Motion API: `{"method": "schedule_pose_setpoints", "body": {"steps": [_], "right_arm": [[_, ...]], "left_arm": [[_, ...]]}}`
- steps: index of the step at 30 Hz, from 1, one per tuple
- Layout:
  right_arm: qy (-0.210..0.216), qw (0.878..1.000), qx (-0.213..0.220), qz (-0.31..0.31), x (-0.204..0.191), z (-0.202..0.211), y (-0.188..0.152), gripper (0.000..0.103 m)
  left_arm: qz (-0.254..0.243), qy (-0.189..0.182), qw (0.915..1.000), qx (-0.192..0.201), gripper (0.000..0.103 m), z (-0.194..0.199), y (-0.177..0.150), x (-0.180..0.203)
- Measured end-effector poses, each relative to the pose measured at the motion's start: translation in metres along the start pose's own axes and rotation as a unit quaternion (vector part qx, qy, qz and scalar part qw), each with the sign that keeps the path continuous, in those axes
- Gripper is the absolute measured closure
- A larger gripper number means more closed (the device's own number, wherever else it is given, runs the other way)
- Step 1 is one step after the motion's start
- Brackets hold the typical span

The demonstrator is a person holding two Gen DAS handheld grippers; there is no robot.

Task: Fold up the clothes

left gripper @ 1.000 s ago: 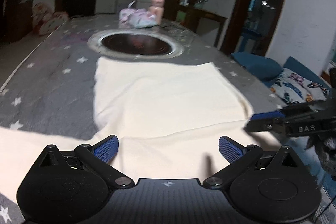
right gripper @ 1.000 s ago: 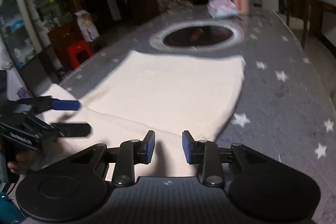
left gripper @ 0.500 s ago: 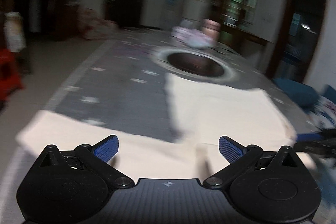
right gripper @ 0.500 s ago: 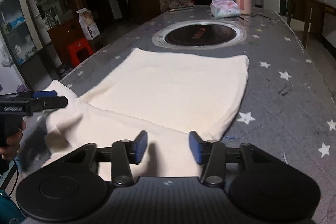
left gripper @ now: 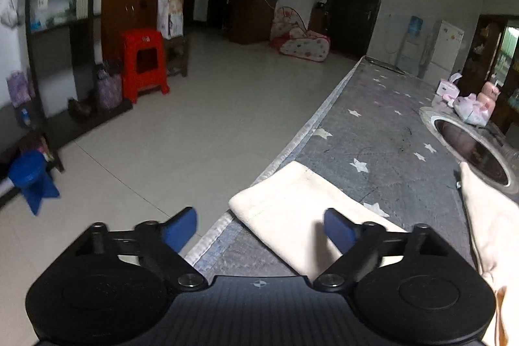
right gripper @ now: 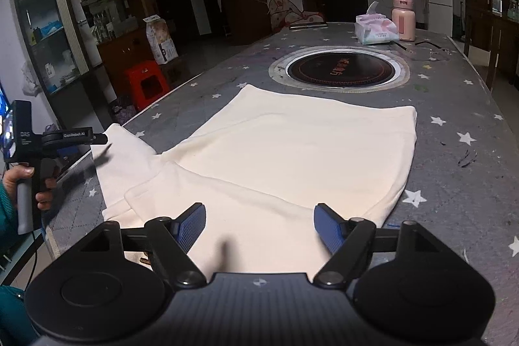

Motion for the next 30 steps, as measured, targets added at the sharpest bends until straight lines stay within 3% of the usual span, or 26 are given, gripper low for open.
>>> {"method": "schedule_pose_setpoints", "body": {"steps": [3,8,9,14,19,21,24,30], "right_arm": [[-0.003,1.0,0.002,-0.001,0.001,0.001,0.001,0.028],[-0.006,1.0,0.004,-0.006,0.002,0.002,0.001,0.028],[-0.006,1.0,0.005,-0.006,0.002,0.002,0.0,0.028],[-0.005,1.0,0.01,-0.007,0.0,0.004,0.001,0.028],[-0.006,1.0,0.015,-0.012,0.001,0.006,0.001,0.028],[-0.006,1.0,0.017,-0.014,0.002,0.008,0.001,0.028],[-0.008,1.0,0.023,-0.018,0.004,0.011,0.002,0.028],[-0.019,0.999,0.033,-0.029,0.015,0.021,0.0,0.028]], "left_arm": [[0.027,-0.008,0.9996,-0.002,0.038,-0.004,0.002,-0.006],[0.02,-0.003,0.9996,0.017,0.082,0.002,0.009,-0.011],[0.018,-0.004,0.9996,0.021,0.085,0.003,0.01,-0.011],[0.029,-0.026,0.9988,0.029,0.094,0.018,0.018,0.002],[0.034,-0.133,0.9903,0.024,0.096,0.052,0.026,0.051],[0.033,-0.183,0.9824,0.015,0.096,0.066,0.029,0.078],[0.026,-0.266,0.9636,0.005,0.096,0.089,0.034,0.128],[-0.007,-0.419,0.9078,-0.003,0.096,0.144,0.032,0.229]]}}
Point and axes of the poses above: each gripper's, at about its wrist camera, not at the fingertips, and z roughly against the way its jaws point, x to its right, y to its top, the point moved 9 cm from there along -z, roughly the way its jaws point, and after that the axes turned 12 degrees about x, right-handed, at the moved point
